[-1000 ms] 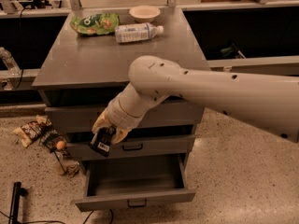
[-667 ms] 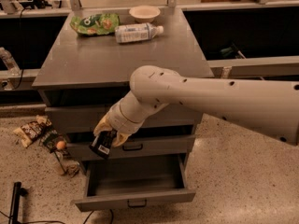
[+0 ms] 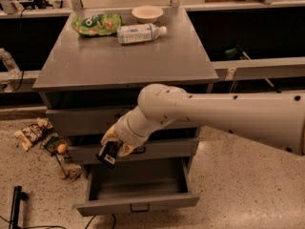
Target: Place rxbar chocolate into bottom drawer
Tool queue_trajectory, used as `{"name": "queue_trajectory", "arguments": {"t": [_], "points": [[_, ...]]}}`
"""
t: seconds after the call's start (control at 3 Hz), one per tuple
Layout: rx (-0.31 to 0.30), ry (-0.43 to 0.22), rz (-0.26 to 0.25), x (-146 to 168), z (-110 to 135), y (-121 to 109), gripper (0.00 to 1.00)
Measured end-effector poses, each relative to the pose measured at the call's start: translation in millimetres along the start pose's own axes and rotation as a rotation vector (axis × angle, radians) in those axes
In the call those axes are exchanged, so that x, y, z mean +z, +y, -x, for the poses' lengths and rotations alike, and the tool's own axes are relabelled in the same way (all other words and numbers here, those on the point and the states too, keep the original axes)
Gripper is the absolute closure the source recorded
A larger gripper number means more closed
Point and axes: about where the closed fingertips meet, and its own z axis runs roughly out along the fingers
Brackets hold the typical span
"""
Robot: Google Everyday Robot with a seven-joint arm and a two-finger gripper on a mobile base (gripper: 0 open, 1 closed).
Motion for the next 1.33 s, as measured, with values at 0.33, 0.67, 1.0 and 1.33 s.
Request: {"name": "queue_trajectory", "arguments": {"t": [0.33, 0.67, 1.0, 1.33], "points": [[0.013, 0.035, -0.022, 40, -5, 41, 1.00], [0.000, 0.042, -0.028, 91, -32, 87, 1.00], [0.040, 0.020, 0.006, 131, -52, 125, 1.00], [0.050, 0.011, 0.010, 136, -50, 130, 1.00]]}}
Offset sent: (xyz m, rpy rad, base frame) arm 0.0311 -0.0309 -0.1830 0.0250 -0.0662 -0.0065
